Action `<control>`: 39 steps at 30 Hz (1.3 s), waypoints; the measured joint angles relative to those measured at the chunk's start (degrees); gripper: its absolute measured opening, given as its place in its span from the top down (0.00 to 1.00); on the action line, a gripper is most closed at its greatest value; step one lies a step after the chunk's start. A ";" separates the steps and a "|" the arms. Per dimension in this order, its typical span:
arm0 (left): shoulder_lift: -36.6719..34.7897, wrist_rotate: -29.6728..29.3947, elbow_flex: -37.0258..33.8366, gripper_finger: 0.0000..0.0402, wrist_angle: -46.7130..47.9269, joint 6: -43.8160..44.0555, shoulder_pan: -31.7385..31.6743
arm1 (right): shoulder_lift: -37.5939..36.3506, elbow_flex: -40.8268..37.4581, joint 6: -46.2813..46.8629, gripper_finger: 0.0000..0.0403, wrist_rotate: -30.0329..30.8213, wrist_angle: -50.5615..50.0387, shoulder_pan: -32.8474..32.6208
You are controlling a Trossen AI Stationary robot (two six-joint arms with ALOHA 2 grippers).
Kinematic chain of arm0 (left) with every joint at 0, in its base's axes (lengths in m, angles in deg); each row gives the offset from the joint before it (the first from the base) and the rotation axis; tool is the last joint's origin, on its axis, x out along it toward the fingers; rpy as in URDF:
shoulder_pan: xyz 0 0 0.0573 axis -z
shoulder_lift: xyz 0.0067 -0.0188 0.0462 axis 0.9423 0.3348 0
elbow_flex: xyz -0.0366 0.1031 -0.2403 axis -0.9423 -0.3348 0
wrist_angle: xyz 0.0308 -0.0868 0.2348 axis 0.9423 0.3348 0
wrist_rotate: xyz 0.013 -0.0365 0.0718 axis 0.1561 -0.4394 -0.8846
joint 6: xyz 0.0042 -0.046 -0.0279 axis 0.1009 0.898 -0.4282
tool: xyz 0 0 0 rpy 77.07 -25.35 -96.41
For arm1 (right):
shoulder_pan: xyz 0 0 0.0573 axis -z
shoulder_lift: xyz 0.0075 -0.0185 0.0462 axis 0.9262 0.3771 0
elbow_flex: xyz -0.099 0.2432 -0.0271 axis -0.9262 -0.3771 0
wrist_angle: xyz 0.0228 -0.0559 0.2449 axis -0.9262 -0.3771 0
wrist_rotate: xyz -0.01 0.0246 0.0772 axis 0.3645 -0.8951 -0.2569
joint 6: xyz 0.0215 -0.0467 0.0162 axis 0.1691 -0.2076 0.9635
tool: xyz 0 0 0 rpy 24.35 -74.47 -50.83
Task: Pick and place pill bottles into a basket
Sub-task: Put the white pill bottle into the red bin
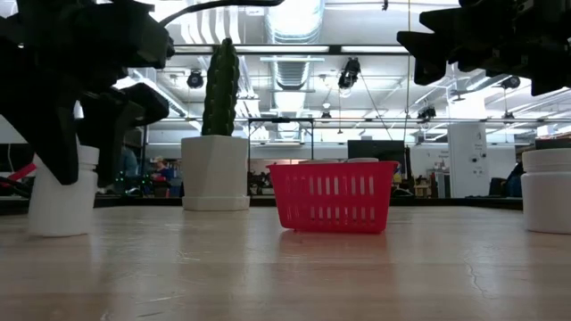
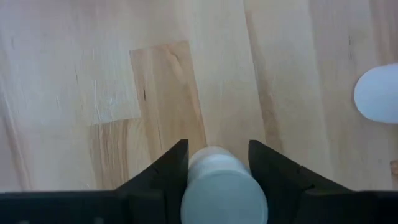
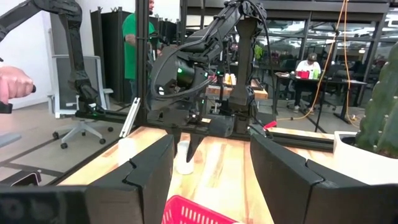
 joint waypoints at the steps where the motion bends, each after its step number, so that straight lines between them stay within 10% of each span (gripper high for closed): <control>1: 0.01 0.03 0.15 0.67 0.12 -0.28 0.00 | 0.00 0.00 -0.04 0.50 0.01 0.00 0.00; 39: 10.94 2.31 29.34 0.67 13.78 -23.61 -10.77 | 0.00 0.00 -0.61 0.50 0.55 0.00 0.00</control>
